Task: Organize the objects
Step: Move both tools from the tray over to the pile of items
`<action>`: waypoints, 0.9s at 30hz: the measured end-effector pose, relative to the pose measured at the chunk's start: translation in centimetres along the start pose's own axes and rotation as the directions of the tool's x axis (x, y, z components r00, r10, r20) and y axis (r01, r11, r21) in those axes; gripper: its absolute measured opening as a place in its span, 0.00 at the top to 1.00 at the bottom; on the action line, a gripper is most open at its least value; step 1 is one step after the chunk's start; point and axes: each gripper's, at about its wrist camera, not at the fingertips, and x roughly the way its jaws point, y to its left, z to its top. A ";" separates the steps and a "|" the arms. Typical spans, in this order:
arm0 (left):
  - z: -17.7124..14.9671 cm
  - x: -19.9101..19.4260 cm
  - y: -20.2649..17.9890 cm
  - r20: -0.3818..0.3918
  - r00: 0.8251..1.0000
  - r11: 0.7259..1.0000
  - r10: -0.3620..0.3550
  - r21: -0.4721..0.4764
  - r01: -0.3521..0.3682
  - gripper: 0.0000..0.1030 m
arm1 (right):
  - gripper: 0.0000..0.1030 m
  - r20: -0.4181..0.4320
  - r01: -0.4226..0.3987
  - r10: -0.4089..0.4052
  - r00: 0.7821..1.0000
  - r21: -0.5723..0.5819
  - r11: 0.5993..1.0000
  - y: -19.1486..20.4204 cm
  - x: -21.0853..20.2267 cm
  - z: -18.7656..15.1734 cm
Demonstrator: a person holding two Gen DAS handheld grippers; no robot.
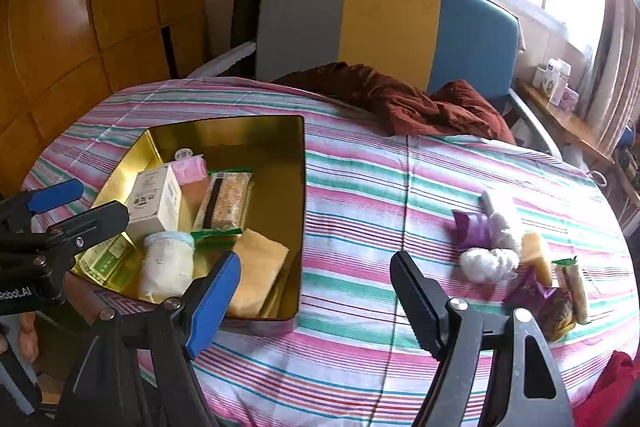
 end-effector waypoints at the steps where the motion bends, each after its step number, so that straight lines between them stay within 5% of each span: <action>1: 0.1 0.0 -0.2 -0.001 1.000 1.000 -0.002 0.005 0.002 0.06 | 0.24 0.001 0.004 -0.004 1.000 0.001 1.000 -0.1 0.0 0.0; 15: 1.7 1.5 -4.8 -0.012 0.999 0.993 -0.048 0.112 0.049 0.06 | 0.24 -0.050 0.112 -0.110 0.993 0.039 0.993 -4.5 0.6 -0.7; 27: 2.6 3.6 -12.2 -0.049 0.986 0.953 -0.157 0.252 0.165 0.06 | 0.24 -0.073 0.287 -0.281 0.957 0.111 0.951 -12.3 -0.9 -1.8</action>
